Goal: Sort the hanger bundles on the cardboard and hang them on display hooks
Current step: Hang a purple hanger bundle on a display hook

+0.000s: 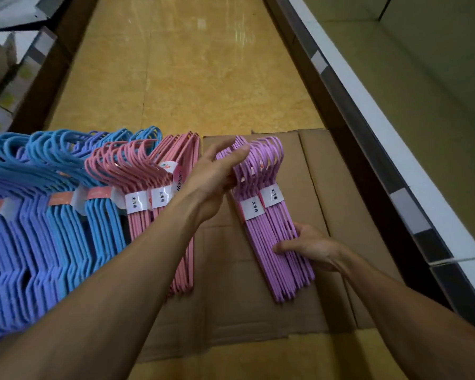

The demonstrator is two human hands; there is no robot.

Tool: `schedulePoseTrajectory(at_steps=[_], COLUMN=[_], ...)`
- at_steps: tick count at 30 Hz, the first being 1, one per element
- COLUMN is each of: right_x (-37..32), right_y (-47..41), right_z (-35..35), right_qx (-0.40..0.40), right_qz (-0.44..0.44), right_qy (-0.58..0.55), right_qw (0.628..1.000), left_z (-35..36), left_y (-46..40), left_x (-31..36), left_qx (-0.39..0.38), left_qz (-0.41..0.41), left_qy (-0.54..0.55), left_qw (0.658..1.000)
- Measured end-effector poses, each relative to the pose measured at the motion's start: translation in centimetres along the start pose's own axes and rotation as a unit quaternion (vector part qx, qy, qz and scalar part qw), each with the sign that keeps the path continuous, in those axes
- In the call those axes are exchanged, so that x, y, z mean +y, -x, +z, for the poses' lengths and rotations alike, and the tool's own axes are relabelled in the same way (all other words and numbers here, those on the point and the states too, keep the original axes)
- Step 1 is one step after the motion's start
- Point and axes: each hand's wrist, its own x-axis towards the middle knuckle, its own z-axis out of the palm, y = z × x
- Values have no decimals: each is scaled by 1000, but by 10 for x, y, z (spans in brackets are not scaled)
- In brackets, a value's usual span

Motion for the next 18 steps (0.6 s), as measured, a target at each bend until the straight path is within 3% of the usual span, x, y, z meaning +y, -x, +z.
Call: schedulePoseTrajectory(at_steps=[7,10,13,18], right_x=[-9,-15,-20,-30], right_y=[11,12,5,-4], right_z=[6,26,55,87], right_qx=[27,122,246,317], right_qz=[-35,-62,-45,39], right_qy=[97,136,219,266], right_qw=[994,981,943,909], left_z=[19,16,18,18], left_y=[-3,-7,-7,-8], left_x=[-2,-2,-1,-4], left_qx=[0,-8,-18,-11], left_qz=[2,3,4,8], left_qy=[-27,-30,-31,-43], left_qw=[1000,1000,999,999])
